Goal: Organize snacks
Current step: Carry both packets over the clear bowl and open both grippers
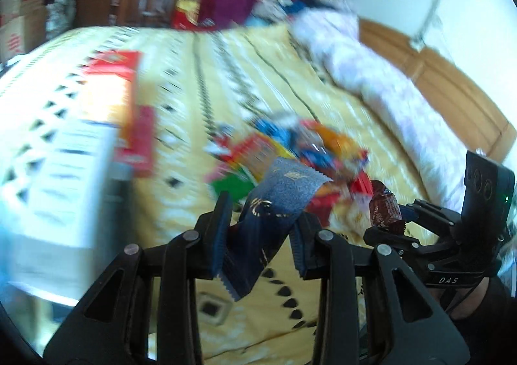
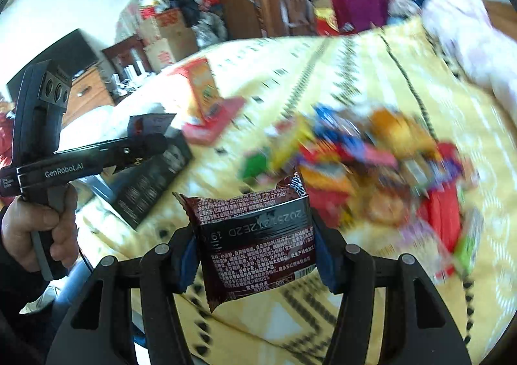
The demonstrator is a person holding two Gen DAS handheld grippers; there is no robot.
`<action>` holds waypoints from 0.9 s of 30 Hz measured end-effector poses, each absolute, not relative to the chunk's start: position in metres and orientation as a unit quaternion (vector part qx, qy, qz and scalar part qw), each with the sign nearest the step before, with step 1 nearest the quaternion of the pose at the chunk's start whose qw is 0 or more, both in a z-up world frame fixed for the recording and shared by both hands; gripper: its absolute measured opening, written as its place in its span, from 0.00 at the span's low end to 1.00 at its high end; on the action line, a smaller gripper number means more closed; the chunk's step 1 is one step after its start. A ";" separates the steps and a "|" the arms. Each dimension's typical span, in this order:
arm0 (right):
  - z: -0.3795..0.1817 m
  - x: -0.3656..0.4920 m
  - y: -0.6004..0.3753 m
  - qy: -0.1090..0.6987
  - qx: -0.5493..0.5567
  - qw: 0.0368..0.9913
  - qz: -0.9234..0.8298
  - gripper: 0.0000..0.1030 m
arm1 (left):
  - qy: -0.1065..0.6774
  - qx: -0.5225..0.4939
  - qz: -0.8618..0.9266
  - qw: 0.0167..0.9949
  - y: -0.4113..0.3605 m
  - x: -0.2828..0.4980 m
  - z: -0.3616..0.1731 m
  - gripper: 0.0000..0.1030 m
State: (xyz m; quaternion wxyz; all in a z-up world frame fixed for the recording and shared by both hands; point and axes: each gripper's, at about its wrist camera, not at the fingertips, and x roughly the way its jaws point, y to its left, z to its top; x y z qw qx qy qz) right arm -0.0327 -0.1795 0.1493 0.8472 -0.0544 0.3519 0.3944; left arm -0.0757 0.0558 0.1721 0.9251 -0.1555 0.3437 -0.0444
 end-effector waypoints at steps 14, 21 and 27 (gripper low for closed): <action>0.241 -0.107 0.047 0.271 -0.115 0.775 0.560 0.61 | 0.247 -0.243 0.185 0.919 0.254 -0.217 0.219 0.33; 0.239 -0.142 0.143 0.282 -0.139 0.734 0.602 0.61 | 0.252 -0.276 0.227 0.899 0.295 -0.244 0.197 0.33; 0.222 -0.159 0.190 0.299 -0.160 0.713 0.613 0.61 | 0.259 -0.287 0.233 0.892 0.309 -0.262 0.193 0.31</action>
